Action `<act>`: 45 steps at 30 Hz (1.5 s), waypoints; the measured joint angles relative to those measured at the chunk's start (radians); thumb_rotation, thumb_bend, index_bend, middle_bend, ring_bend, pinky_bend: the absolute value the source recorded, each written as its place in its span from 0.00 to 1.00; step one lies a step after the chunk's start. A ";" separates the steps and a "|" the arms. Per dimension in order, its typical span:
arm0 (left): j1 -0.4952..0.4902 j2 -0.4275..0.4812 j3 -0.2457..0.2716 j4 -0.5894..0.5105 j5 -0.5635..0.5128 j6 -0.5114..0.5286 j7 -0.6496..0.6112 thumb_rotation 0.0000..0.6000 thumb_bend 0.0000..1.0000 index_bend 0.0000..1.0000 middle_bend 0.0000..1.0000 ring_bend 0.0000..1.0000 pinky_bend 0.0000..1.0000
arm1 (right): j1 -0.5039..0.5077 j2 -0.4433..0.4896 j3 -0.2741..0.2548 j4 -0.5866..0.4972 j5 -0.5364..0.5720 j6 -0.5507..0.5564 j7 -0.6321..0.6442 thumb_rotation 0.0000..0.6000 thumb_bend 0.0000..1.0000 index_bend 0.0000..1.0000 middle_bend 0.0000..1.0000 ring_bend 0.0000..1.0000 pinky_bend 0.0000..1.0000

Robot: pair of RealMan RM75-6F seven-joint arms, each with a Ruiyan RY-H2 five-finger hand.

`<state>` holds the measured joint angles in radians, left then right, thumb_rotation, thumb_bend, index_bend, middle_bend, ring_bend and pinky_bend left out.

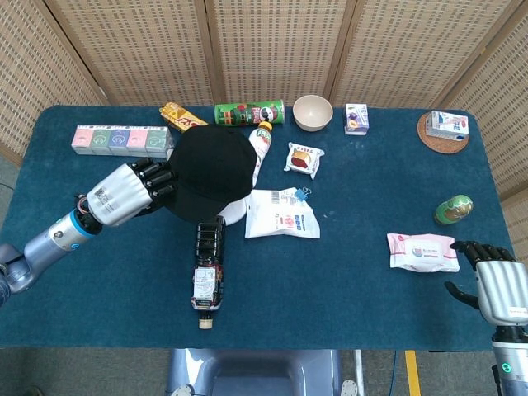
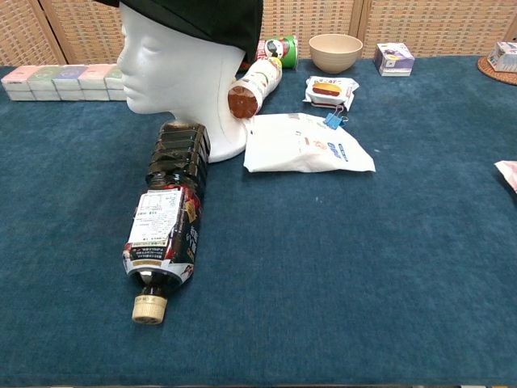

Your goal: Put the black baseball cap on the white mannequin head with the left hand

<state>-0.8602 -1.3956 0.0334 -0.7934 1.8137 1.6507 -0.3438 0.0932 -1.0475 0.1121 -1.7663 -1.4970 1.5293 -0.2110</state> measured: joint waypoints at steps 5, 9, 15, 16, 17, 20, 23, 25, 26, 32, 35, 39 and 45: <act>0.006 0.013 -0.007 -0.040 -0.011 -0.018 0.012 1.00 0.40 0.55 0.42 0.35 0.53 | -0.003 0.001 0.000 0.000 -0.001 0.006 0.003 1.00 0.15 0.33 0.40 0.41 0.40; 0.014 0.036 -0.015 -0.100 -0.021 -0.036 0.034 1.00 0.40 0.54 0.41 0.34 0.53 | -0.004 0.002 0.000 0.000 -0.004 0.008 0.007 1.00 0.15 0.33 0.40 0.40 0.39; 0.031 0.071 -0.022 -0.180 -0.035 -0.069 0.086 1.00 0.38 0.46 0.36 0.30 0.53 | -0.005 0.003 -0.001 0.004 -0.006 0.010 0.015 1.00 0.15 0.33 0.40 0.41 0.39; 0.034 0.077 -0.023 -0.193 -0.038 -0.074 0.095 1.00 0.37 0.45 0.35 0.29 0.53 | -0.005 0.003 -0.001 0.005 -0.007 0.010 0.016 1.00 0.15 0.33 0.40 0.41 0.39; 0.037 0.082 -0.024 -0.206 -0.040 -0.080 0.105 1.00 0.37 0.44 0.34 0.28 0.52 | -0.005 0.002 -0.001 0.006 -0.007 0.010 0.017 1.00 0.15 0.33 0.40 0.41 0.39; 0.047 0.097 -0.029 -0.243 -0.050 -0.099 0.133 1.00 0.35 0.37 0.31 0.25 0.51 | -0.005 0.002 -0.001 0.008 -0.008 0.010 0.020 1.00 0.15 0.33 0.40 0.41 0.39; 0.055 0.110 -0.035 -0.276 -0.059 -0.115 0.153 1.00 0.33 0.31 0.27 0.22 0.49 | -0.004 0.001 0.000 0.009 -0.008 0.010 0.021 1.00 0.15 0.33 0.40 0.41 0.39; 0.059 0.118 -0.040 -0.298 -0.065 -0.125 0.165 1.00 0.33 0.26 0.24 0.20 0.48 | -0.004 0.001 0.000 0.010 -0.008 0.010 0.020 1.00 0.15 0.33 0.40 0.41 0.39; 0.061 0.122 -0.043 -0.307 -0.068 -0.130 0.170 1.00 0.32 0.22 0.22 0.19 0.48 | -0.004 0.001 0.000 0.011 -0.008 0.011 0.020 1.00 0.15 0.33 0.40 0.41 0.39; 0.077 0.160 -0.053 -0.383 -0.096 -0.172 0.195 1.00 0.28 0.10 0.14 0.12 0.43 | -0.002 0.001 0.002 0.013 -0.005 0.007 0.023 1.00 0.15 0.33 0.40 0.41 0.39; 0.086 0.188 -0.058 -0.435 -0.112 -0.193 0.200 1.00 0.27 0.09 0.13 0.10 0.42 | 0.001 0.002 0.003 0.015 -0.004 0.003 0.026 1.00 0.15 0.33 0.40 0.41 0.39; 0.111 0.234 -0.066 -0.502 -0.135 -0.208 0.197 1.00 0.27 0.08 0.13 0.10 0.42 | 0.005 0.003 0.004 0.018 -0.003 -0.005 0.031 1.00 0.15 0.33 0.40 0.41 0.39; 0.159 0.280 -0.082 -0.566 -0.174 -0.204 0.176 1.00 0.27 0.08 0.13 0.10 0.41 | 0.009 0.006 0.004 0.023 -0.002 -0.010 0.039 1.00 0.15 0.33 0.40 0.41 0.39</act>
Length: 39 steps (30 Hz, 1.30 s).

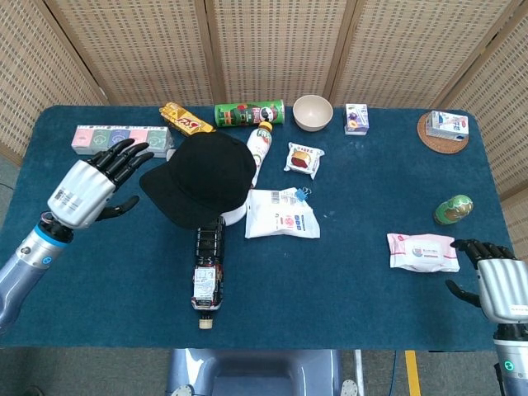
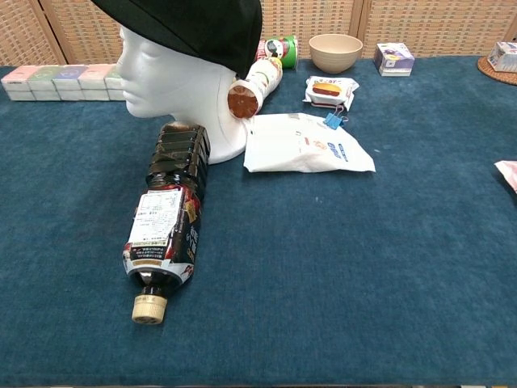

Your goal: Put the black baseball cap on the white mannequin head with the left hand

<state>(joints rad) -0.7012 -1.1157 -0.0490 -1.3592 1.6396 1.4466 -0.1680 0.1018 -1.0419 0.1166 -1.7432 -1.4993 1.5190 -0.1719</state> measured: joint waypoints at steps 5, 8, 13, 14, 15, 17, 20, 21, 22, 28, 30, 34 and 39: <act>0.044 0.030 -0.011 -0.048 -0.041 0.014 -0.026 1.00 0.27 0.09 0.13 0.10 0.41 | 0.007 0.003 0.003 0.003 0.002 -0.010 0.009 1.00 0.15 0.33 0.40 0.41 0.40; 0.087 0.050 -0.017 -0.084 -0.075 0.032 -0.031 1.00 0.27 0.15 0.13 0.10 0.42 | 0.014 0.005 0.005 0.008 0.001 -0.017 0.019 1.00 0.15 0.33 0.40 0.41 0.40; 0.161 0.080 -0.026 -0.143 -0.141 0.058 -0.012 1.00 0.31 0.35 0.21 0.17 0.49 | 0.022 0.006 0.008 0.011 0.003 -0.027 0.025 1.00 0.15 0.33 0.40 0.41 0.40; 0.172 0.082 -0.028 -0.151 -0.152 0.064 -0.004 1.00 0.34 0.41 0.25 0.21 0.51 | 0.023 0.006 0.008 0.012 0.004 -0.030 0.026 1.00 0.15 0.33 0.40 0.41 0.40; 0.189 0.083 -0.031 -0.160 -0.168 0.075 0.008 1.00 0.35 0.46 0.30 0.25 0.53 | 0.025 0.007 0.009 0.012 0.007 -0.035 0.027 1.00 0.15 0.33 0.40 0.41 0.40; 0.221 0.082 -0.032 -0.172 -0.196 0.094 0.023 1.00 0.36 0.53 0.36 0.29 0.55 | 0.030 0.007 0.009 0.013 0.013 -0.047 0.026 1.00 0.15 0.33 0.40 0.41 0.40; 0.285 0.077 -0.030 -0.195 -0.240 0.120 0.057 1.00 0.37 0.62 0.45 0.37 0.58 | 0.040 0.009 0.011 0.013 0.028 -0.069 0.020 1.00 0.15 0.34 0.40 0.42 0.41; 0.309 0.074 -0.028 -0.201 -0.254 0.131 0.069 1.00 0.38 0.63 0.47 0.38 0.59 | 0.044 0.009 0.011 0.013 0.034 -0.076 0.016 1.00 0.15 0.35 0.40 0.42 0.41; 0.326 0.071 -0.027 -0.204 -0.262 0.139 0.075 1.00 0.38 0.64 0.48 0.39 0.59 | 0.046 0.008 0.011 0.014 0.037 -0.079 0.013 1.00 0.15 0.35 0.40 0.42 0.41; 0.411 0.039 -0.016 -0.194 -0.275 0.195 0.108 1.00 0.38 0.64 0.49 0.39 0.59 | 0.053 0.003 0.011 0.018 0.044 -0.087 0.001 1.00 0.15 0.35 0.40 0.42 0.41; 0.432 0.029 -0.010 -0.188 -0.273 0.203 0.122 1.00 0.38 0.64 0.49 0.39 0.59 | 0.053 0.002 0.010 0.020 0.045 -0.087 -0.002 1.00 0.15 0.35 0.40 0.42 0.41; 0.470 0.021 0.002 -0.193 -0.280 0.206 0.153 1.00 0.37 0.64 0.49 0.39 0.59 | 0.053 0.001 0.009 0.020 0.047 -0.086 -0.011 1.00 0.15 0.35 0.40 0.42 0.41; 0.507 0.027 0.016 -0.226 -0.311 0.173 0.184 1.00 0.37 0.64 0.49 0.39 0.58 | 0.055 0.004 0.006 0.014 0.045 -0.088 -0.017 1.00 0.15 0.35 0.40 0.42 0.41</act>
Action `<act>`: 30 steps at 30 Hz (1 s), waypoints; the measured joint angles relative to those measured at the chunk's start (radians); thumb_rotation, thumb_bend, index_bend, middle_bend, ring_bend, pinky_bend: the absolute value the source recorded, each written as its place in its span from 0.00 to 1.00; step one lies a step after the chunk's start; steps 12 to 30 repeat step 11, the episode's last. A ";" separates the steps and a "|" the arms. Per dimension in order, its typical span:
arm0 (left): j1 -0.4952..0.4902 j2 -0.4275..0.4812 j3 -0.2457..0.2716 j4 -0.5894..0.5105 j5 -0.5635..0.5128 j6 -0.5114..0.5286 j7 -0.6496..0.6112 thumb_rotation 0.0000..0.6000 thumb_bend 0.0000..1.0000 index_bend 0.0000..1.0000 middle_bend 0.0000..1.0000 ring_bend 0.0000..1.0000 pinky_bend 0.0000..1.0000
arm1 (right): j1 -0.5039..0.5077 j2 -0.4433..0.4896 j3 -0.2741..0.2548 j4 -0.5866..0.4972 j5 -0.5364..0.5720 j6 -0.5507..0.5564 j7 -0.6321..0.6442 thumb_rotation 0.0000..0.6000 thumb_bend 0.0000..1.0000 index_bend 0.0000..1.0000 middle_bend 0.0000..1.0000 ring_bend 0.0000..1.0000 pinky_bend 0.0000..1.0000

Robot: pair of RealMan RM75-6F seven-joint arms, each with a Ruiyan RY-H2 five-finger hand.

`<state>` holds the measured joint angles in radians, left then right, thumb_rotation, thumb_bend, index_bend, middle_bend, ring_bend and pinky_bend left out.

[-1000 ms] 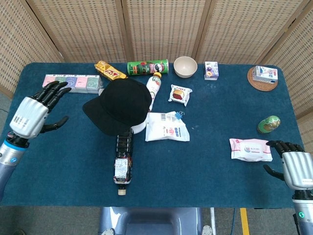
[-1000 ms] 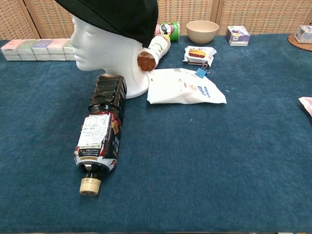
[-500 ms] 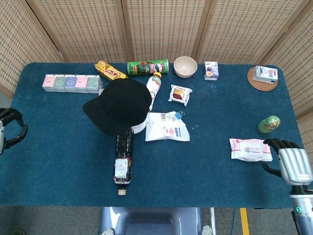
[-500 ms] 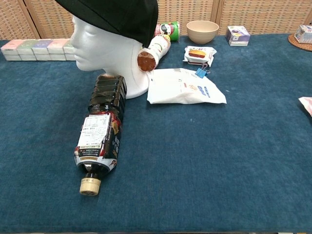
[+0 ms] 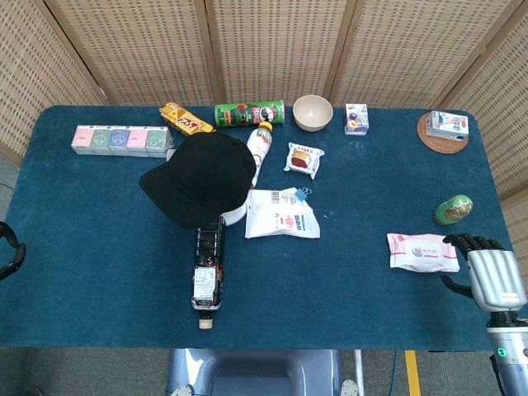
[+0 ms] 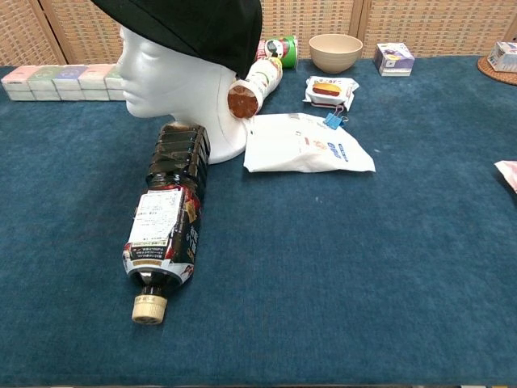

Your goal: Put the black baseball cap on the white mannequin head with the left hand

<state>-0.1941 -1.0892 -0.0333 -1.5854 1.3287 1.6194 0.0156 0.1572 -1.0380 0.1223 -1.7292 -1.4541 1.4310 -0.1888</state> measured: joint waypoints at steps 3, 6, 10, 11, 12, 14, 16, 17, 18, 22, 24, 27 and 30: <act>0.011 0.012 0.005 -0.026 -0.027 -0.036 0.015 1.00 0.37 0.64 0.49 0.39 0.57 | 0.001 0.000 -0.002 -0.003 -0.001 -0.002 -0.004 1.00 0.15 0.35 0.40 0.42 0.41; 0.017 0.037 0.007 -0.063 -0.050 -0.073 0.037 1.00 0.37 0.64 0.49 0.39 0.55 | 0.002 0.001 -0.003 -0.006 -0.002 -0.002 -0.007 1.00 0.15 0.35 0.40 0.42 0.41; 0.019 0.068 0.006 -0.103 -0.057 -0.102 0.078 1.00 0.37 0.64 0.49 0.39 0.54 | 0.003 -0.001 -0.005 -0.007 -0.004 -0.001 -0.009 1.00 0.15 0.35 0.40 0.42 0.41; 0.019 0.073 0.004 -0.111 -0.057 -0.109 0.082 1.00 0.37 0.64 0.49 0.39 0.54 | 0.004 -0.001 -0.005 -0.007 -0.004 -0.001 -0.009 1.00 0.15 0.35 0.40 0.42 0.41; 0.019 0.073 0.004 -0.111 -0.057 -0.109 0.082 1.00 0.37 0.64 0.49 0.39 0.54 | 0.004 -0.001 -0.005 -0.007 -0.004 -0.001 -0.009 1.00 0.15 0.35 0.40 0.42 0.41; 0.019 0.073 0.004 -0.111 -0.057 -0.109 0.082 1.00 0.37 0.64 0.49 0.39 0.54 | 0.004 -0.001 -0.005 -0.007 -0.004 -0.001 -0.009 1.00 0.15 0.35 0.40 0.42 0.41; 0.019 0.073 0.004 -0.111 -0.057 -0.109 0.082 1.00 0.37 0.64 0.49 0.39 0.54 | 0.004 -0.001 -0.005 -0.007 -0.004 -0.001 -0.009 1.00 0.15 0.35 0.40 0.42 0.41; 0.019 0.073 0.004 -0.111 -0.057 -0.109 0.082 1.00 0.37 0.64 0.49 0.39 0.54 | 0.004 -0.001 -0.005 -0.007 -0.004 -0.001 -0.009 1.00 0.15 0.35 0.40 0.42 0.41; 0.019 0.073 0.004 -0.111 -0.057 -0.109 0.082 1.00 0.37 0.64 0.49 0.39 0.54 | 0.004 -0.001 -0.005 -0.007 -0.004 -0.001 -0.009 1.00 0.15 0.35 0.40 0.42 0.41; 0.019 0.073 0.004 -0.111 -0.057 -0.109 0.082 1.00 0.37 0.64 0.49 0.39 0.54 | 0.004 -0.001 -0.005 -0.007 -0.004 -0.001 -0.009 1.00 0.15 0.35 0.40 0.42 0.41; 0.019 0.073 0.004 -0.111 -0.057 -0.109 0.082 1.00 0.37 0.64 0.49 0.39 0.54 | 0.004 -0.001 -0.005 -0.007 -0.004 -0.001 -0.009 1.00 0.15 0.35 0.40 0.42 0.41; 0.019 0.073 0.004 -0.111 -0.057 -0.109 0.082 1.00 0.37 0.64 0.49 0.39 0.54 | 0.004 -0.001 -0.005 -0.007 -0.004 -0.001 -0.009 1.00 0.15 0.35 0.40 0.42 0.41; 0.019 0.073 0.004 -0.111 -0.057 -0.109 0.082 1.00 0.37 0.64 0.49 0.39 0.54 | 0.004 -0.001 -0.005 -0.007 -0.004 -0.001 -0.009 1.00 0.15 0.35 0.40 0.42 0.41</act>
